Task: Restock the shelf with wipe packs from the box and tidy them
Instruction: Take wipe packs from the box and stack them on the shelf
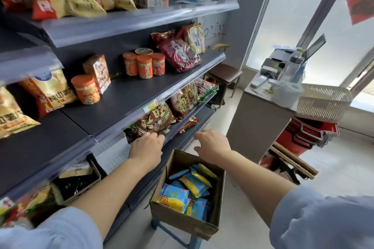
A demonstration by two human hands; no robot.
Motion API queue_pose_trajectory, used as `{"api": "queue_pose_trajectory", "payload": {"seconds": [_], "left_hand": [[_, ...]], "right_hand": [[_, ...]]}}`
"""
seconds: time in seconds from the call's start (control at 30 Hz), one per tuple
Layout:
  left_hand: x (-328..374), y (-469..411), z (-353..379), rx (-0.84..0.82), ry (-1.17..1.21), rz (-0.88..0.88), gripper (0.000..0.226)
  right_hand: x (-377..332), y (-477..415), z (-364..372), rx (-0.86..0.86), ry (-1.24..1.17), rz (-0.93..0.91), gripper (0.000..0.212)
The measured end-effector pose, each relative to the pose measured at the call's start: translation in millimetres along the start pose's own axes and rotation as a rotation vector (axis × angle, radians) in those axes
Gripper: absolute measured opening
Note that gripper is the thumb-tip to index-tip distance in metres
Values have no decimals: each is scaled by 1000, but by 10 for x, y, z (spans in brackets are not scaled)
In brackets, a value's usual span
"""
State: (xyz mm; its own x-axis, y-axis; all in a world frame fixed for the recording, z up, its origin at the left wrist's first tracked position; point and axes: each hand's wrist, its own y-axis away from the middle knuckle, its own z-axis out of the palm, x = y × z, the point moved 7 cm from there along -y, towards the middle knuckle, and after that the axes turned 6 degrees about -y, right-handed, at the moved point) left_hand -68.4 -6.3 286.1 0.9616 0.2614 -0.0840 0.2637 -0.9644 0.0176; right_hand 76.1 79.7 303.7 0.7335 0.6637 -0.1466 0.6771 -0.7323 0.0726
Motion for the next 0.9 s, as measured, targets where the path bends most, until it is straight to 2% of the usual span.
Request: {"api": "queue_pose_trajectory", "payload": {"seconds": [0.17, 0.6, 0.73, 0.9], "left_hand": [[237, -222, 477, -112, -5, 45, 23], [572, -706, 1749, -368, 32, 222, 26], [663, -709, 2287, -471, -35, 300, 26], [776, -719, 2914, -562, -117, 394, 31]], "right_hand": [[312, -119, 446, -96, -10, 38, 32], [739, -310, 1666, -289, -75, 178, 25], [775, -276, 2178, -380, -102, 203, 32], [841, -271, 2840, -455, -143, 221, 30]]}}
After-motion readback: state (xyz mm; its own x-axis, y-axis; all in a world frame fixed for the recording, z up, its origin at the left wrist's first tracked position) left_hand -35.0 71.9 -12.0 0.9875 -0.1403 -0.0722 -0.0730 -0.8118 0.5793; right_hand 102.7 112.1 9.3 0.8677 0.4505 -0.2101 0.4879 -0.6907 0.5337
